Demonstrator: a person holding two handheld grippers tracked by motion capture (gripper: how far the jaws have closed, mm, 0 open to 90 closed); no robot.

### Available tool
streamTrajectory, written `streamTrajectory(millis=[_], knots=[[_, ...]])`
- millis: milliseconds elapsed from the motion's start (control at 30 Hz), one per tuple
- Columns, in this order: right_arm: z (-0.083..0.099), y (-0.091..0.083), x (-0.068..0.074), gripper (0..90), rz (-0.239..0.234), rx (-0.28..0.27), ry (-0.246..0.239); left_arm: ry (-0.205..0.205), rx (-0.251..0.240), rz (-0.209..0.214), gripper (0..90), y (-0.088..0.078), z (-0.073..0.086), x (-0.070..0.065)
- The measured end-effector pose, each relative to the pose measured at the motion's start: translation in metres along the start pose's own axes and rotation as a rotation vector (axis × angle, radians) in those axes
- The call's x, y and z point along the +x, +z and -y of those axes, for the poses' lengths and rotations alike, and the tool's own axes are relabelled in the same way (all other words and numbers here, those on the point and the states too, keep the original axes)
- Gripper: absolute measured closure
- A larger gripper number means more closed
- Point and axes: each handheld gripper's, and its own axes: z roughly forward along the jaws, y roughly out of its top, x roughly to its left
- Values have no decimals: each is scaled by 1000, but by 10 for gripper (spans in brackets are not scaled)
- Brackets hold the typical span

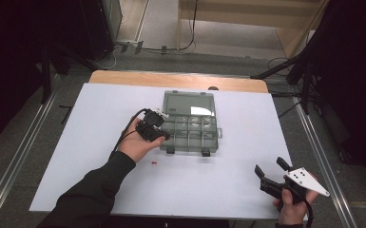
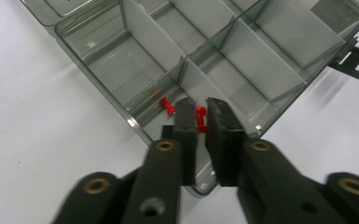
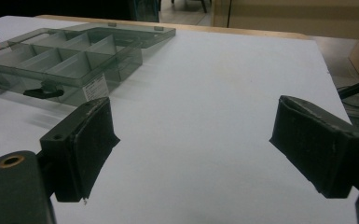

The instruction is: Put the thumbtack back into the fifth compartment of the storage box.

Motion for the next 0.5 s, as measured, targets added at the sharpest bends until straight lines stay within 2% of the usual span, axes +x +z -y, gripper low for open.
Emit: streamTrajectory(millis=[67, 133, 300, 400, 500], knots=[[0, 0, 0, 134, -2, -1, 9, -3, -5, 7, 720, -1, 0, 0], [0, 0, 0, 134, -1, -3, 2, 2, 1, 30, 621, -2, 1, 0], [0, 0, 0, 134, -1, -3, 3, 20, -19, 74, 368, -8, 3, -5], [0, -1, 0, 134, -2, -4, 3, 31, -11, 77, 179, -9, 5, -9], [0, -1, 0, 134, -3, -2, 2, 40, -5, 84, 57, -11, 8, -10]])
